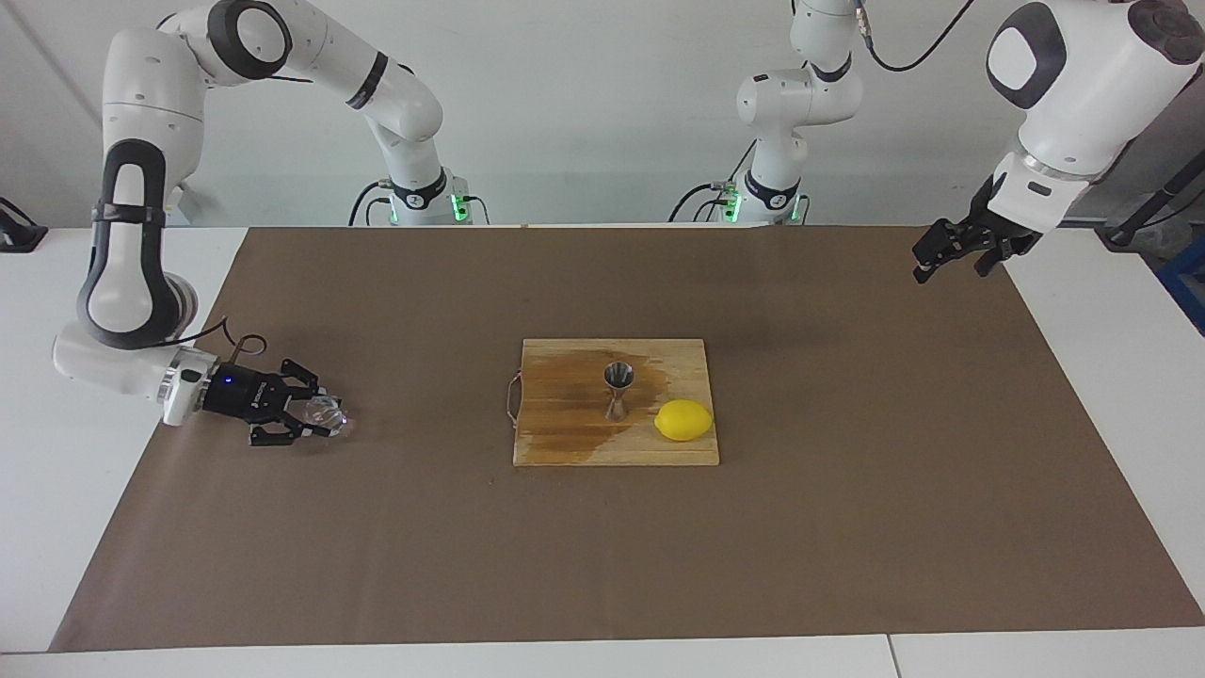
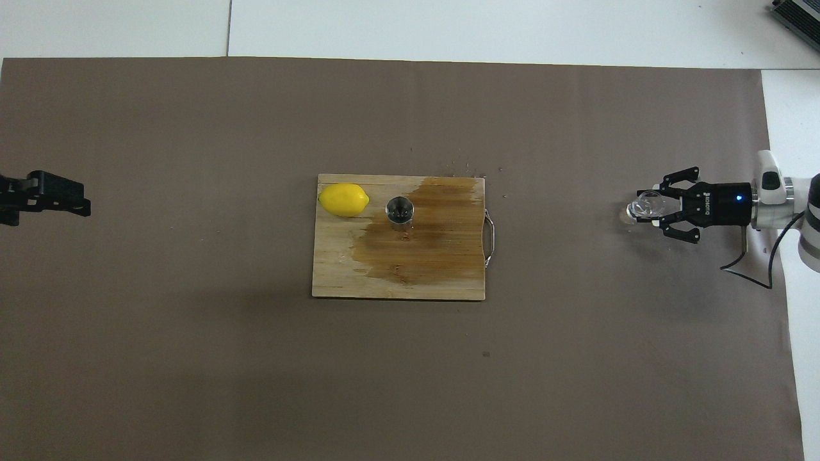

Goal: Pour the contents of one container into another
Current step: 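Lower the glass onto the table and open the right gripper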

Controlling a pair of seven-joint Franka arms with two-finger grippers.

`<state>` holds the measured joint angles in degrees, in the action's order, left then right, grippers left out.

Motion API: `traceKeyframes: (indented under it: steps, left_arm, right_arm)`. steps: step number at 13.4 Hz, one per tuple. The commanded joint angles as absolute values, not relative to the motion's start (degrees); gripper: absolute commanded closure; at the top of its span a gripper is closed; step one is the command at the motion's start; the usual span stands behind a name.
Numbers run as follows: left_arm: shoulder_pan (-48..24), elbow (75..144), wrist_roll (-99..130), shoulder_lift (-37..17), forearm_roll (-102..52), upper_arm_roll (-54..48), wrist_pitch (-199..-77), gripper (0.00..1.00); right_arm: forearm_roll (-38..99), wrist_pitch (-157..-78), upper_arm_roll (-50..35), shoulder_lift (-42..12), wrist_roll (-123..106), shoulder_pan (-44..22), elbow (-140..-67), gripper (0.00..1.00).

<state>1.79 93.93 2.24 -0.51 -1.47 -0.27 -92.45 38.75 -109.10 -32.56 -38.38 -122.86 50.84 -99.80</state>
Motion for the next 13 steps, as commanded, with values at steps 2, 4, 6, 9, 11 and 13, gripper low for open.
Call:
traceKeyframes:
  steps: [2, 4, 6, 9, 11, 13]
  left_arm:
    - [2.0, 94.6, 2.8, 0.1, -0.7, -0.5, -92.2, 0.00]
    - [2.0, 94.6, 2.8, 0.1, -0.6, -0.5, -92.2, 0.00]
    - [2.1, 94.6, 2.8, 0.1, -0.6, -0.5, -92.2, 0.00]
    - [2.0, 94.6, 2.8, 0.1, -0.6, -0.5, -92.2, 0.00]
    - [2.0, 94.6, 2.8, 0.1, -0.6, -0.5, -92.2, 0.00]
    - [2.0, 94.6, 2.8, 0.1, -0.6, -0.5, -92.2, 0.00]
  right_arm:
    - [36.6, -112.1, -34.1, -39.4, -121.4, 51.5, -100.7, 0.70]
    - [36.6, -112.6, -34.1, -39.4, -121.4, 51.5, -100.8, 0.55]
    - [36.8, -112.9, -34.4, -39.4, -121.2, 51.4, -100.9, 0.00]
    - [39.9, -112.3, -36.2, -36.7, -119.2, 50.5, -99.8, 0.00]
    - [40.0, -112.9, -36.3, -30.1, -110.0, 49.0, -99.6, 0.00]
    - [40.0, -113.2, -36.2, -23.3, -98.9, 46.9, -99.5, 0.00]
